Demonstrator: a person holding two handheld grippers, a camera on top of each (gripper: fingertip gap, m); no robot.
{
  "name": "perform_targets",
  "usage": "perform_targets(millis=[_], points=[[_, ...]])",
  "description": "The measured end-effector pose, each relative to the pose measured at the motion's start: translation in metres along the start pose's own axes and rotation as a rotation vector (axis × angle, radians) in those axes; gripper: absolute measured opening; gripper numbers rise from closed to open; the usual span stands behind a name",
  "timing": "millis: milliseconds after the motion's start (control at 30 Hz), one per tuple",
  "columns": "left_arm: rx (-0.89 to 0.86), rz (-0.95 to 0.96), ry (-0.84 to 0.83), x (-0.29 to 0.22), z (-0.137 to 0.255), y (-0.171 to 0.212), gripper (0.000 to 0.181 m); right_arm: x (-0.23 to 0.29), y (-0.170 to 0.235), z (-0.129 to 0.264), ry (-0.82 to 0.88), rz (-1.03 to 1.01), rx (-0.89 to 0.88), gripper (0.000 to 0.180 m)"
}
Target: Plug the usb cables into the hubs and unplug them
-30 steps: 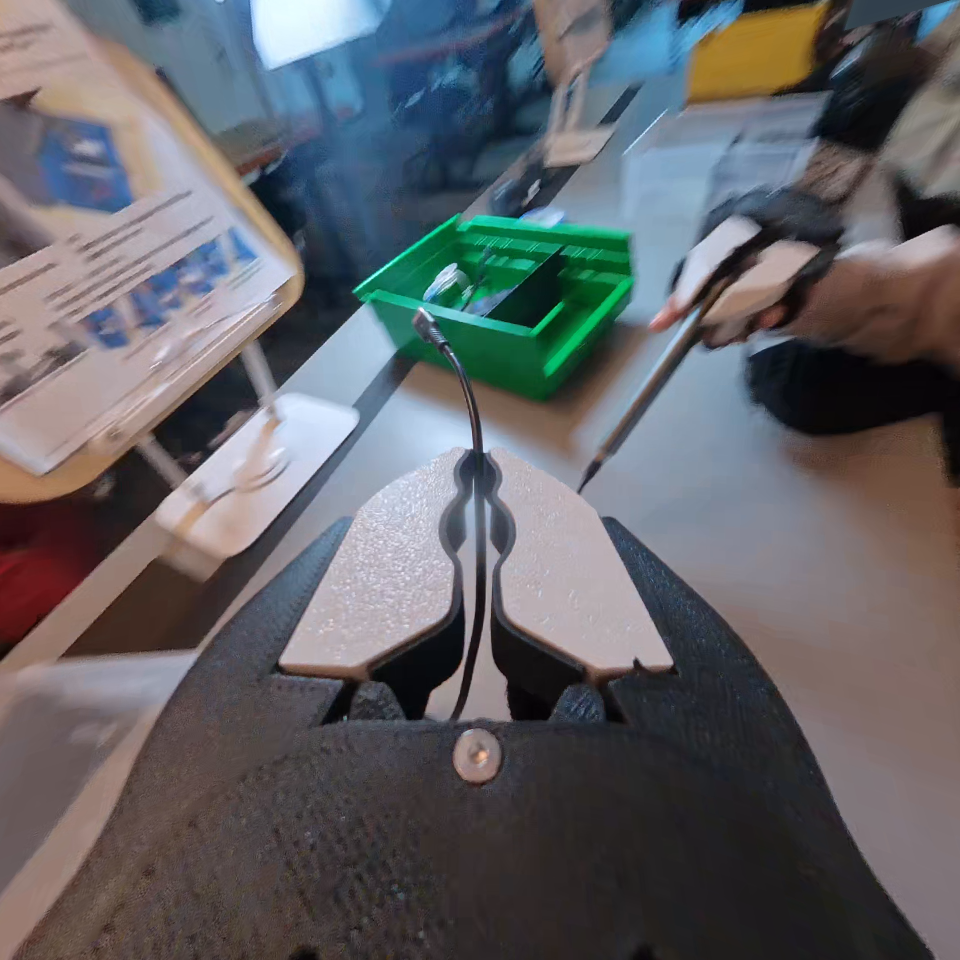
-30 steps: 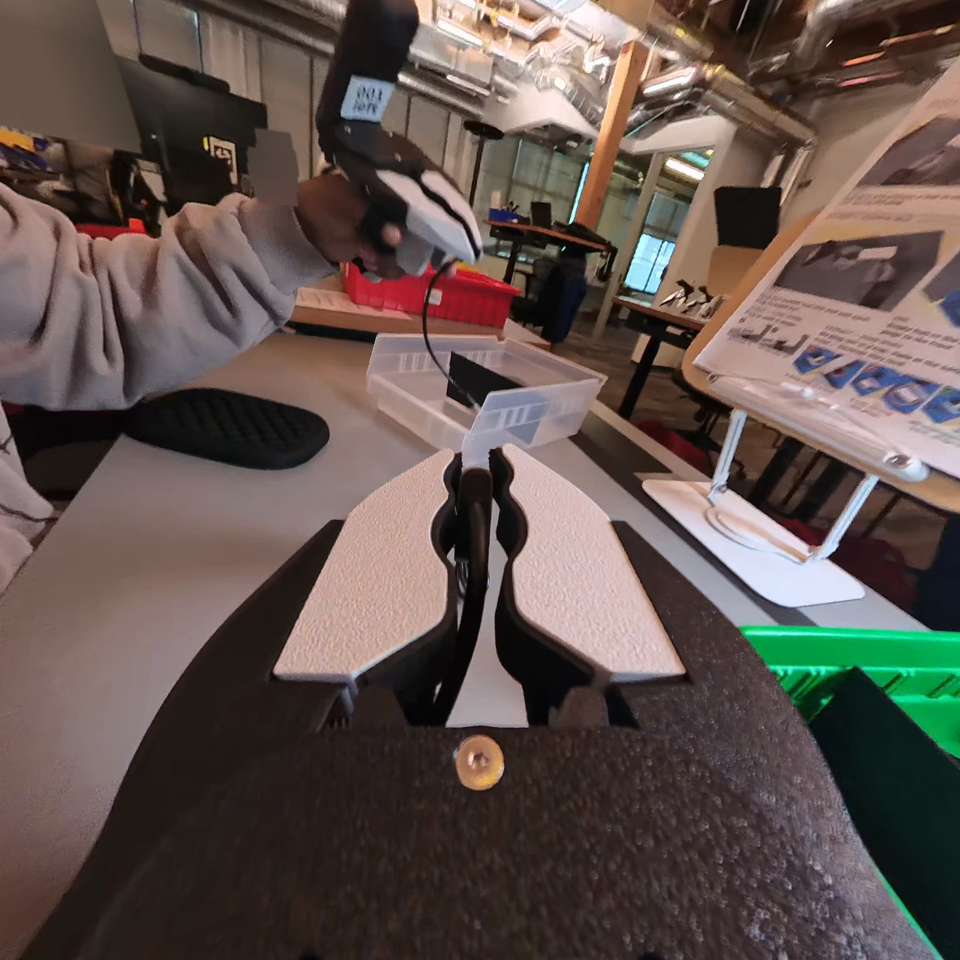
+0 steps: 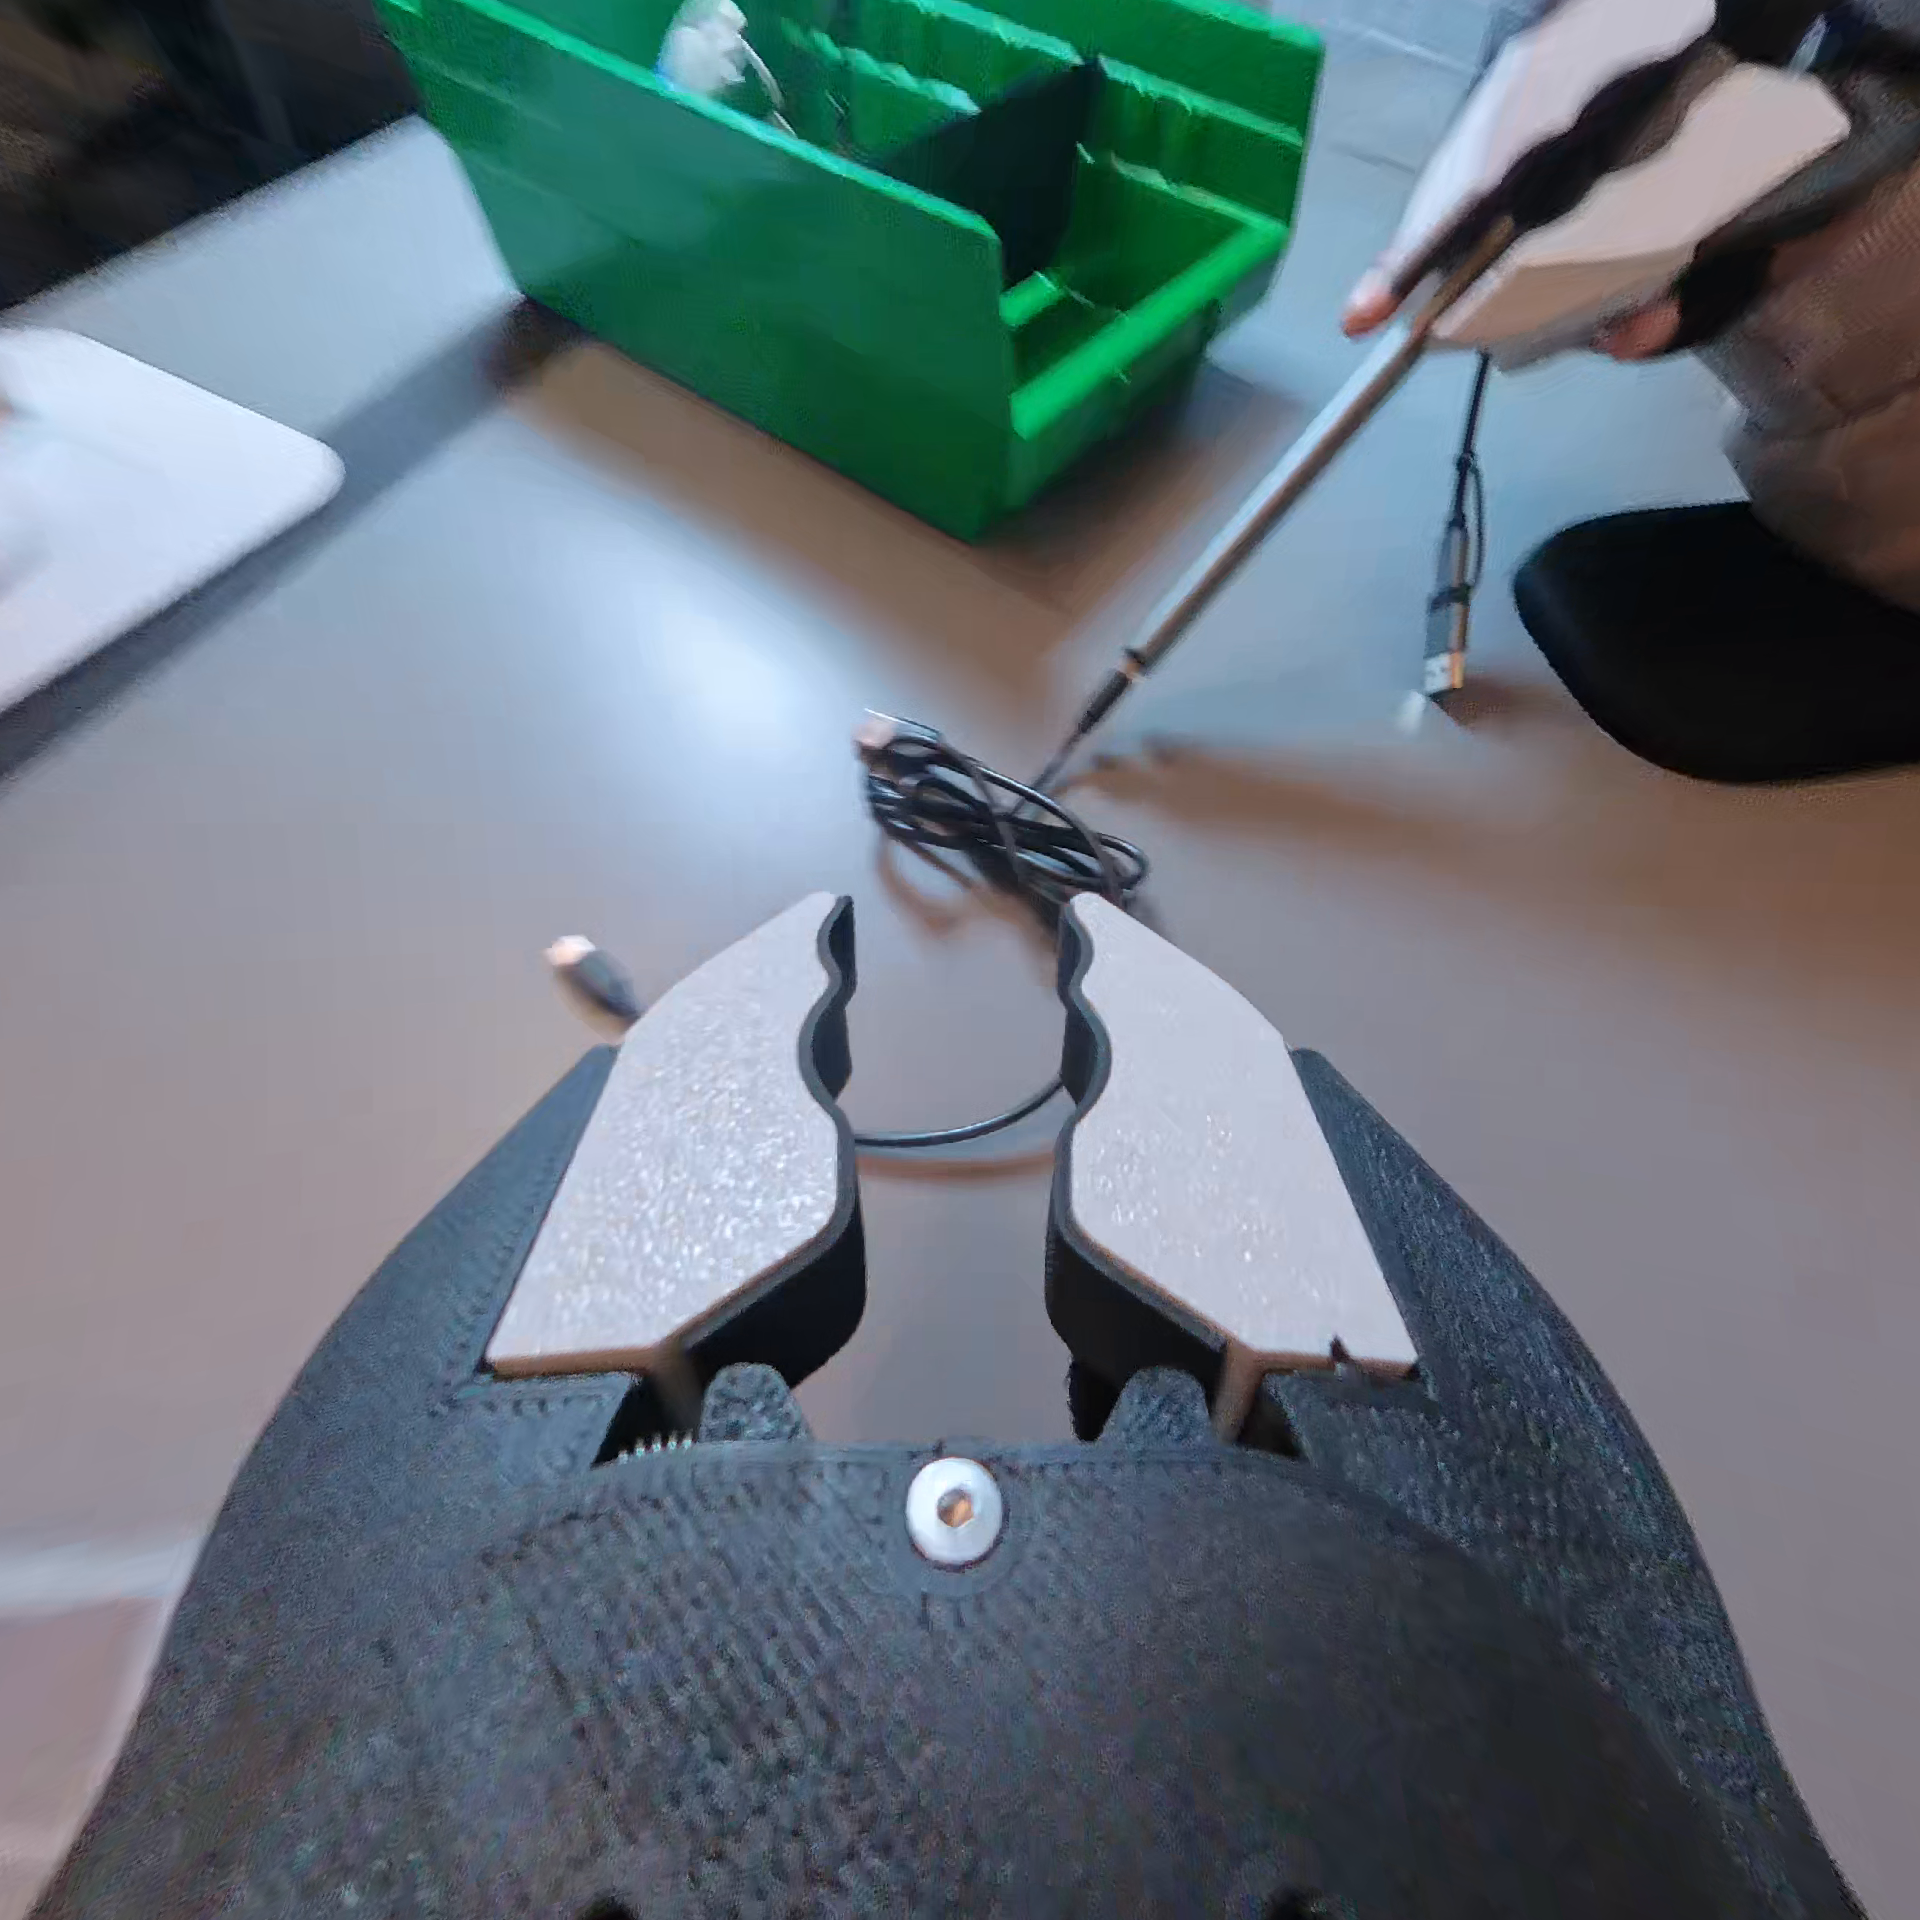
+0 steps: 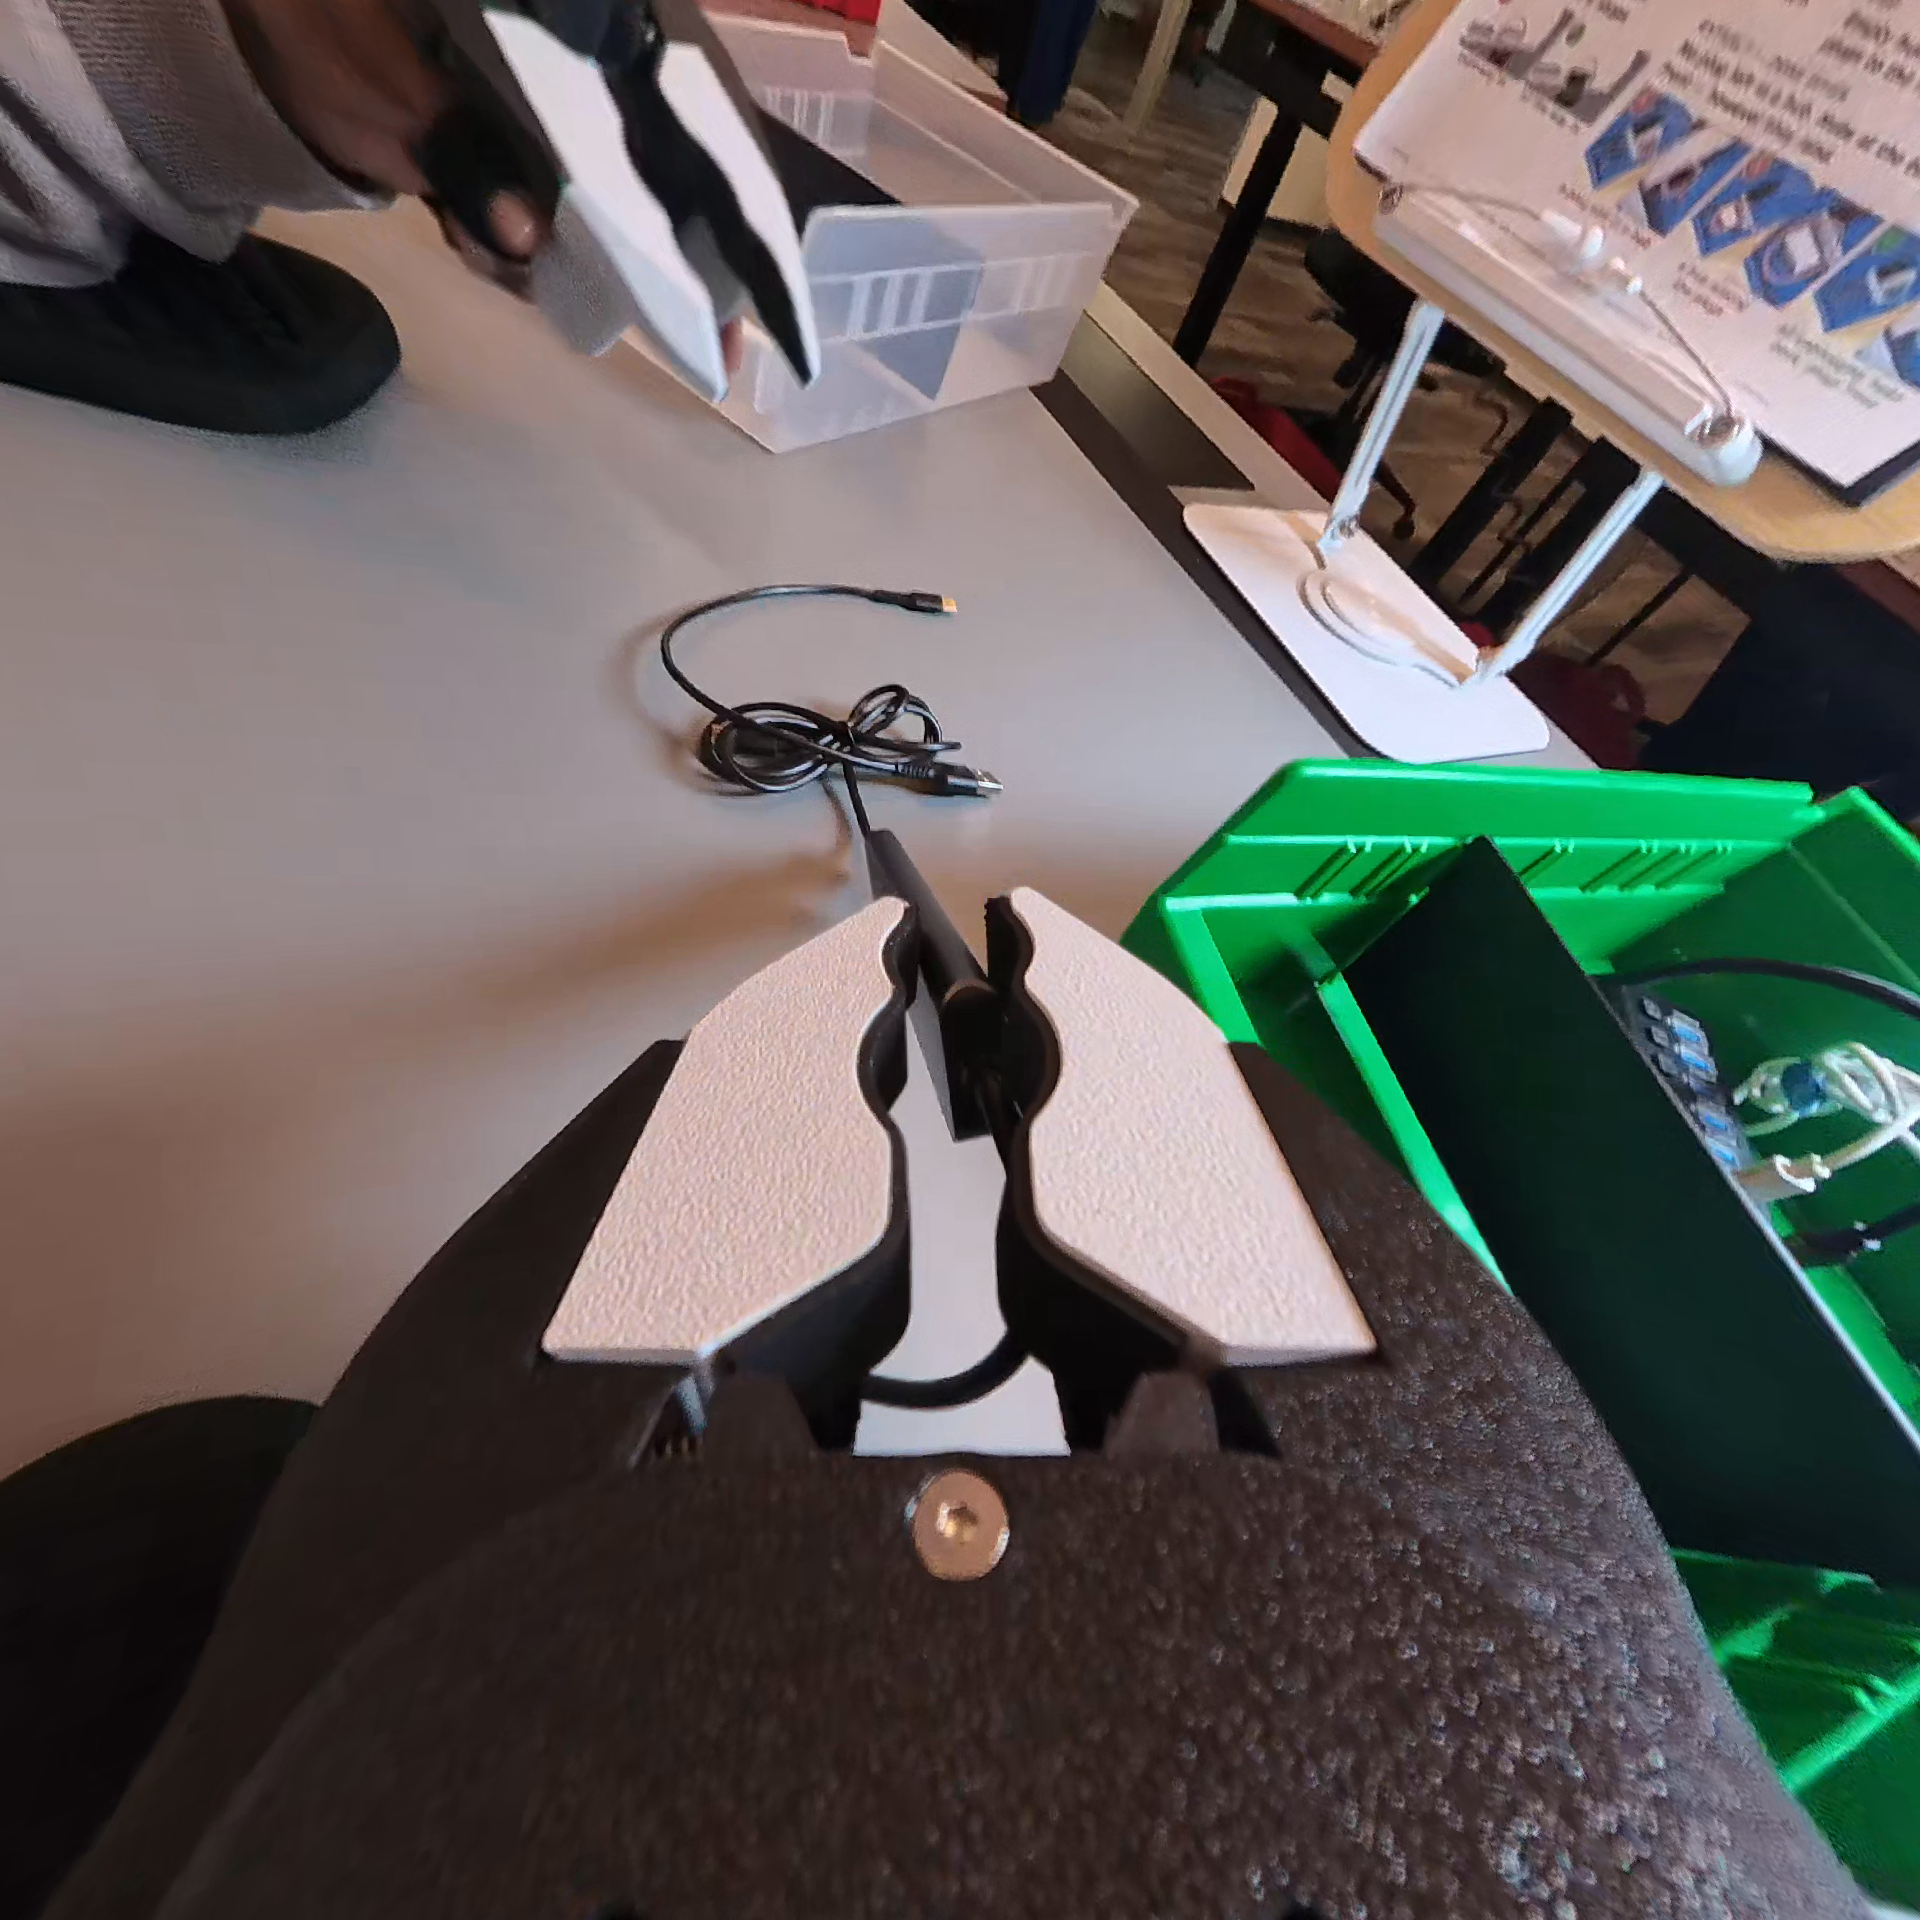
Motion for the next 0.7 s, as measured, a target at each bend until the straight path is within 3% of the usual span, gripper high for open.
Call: perform_targets(millis=[167, 267, 467, 700], points=[[0.175, -0.106, 0.152, -0.034, -0.059, 0.007, 0.047, -0.014, 0.009, -0.002, 0.021, -0.026, 0.084, 0.005], [0.272, -0.223, 0.136, -0.04, -0.07, 0.013, 0.032, -0.015, 0.015, -0.002, 0.015, -0.04, 0.118, 0.006], [0.257, -0.291, 0.118, -0.037, -0.058, 0.015, 0.002, -0.013, 0.016, -0.011, -0.004, -0.009, 0.246, 0.02], [0.174, -0.293, 0.128, -0.024, -0.012, 0.008, 0.002, -0.013, 0.028, -0.05, -0.033, 0.092, 0.612, 0.048]])
Point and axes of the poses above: each gripper's, where its closed fingertips meet, z back along the fingers, y out of its underside, x = y × z across the jaws, the point moved 9 cm from there along z, back along the fingers, and after that the axes turned 14 degrees about -z, right-handed, at the moved point
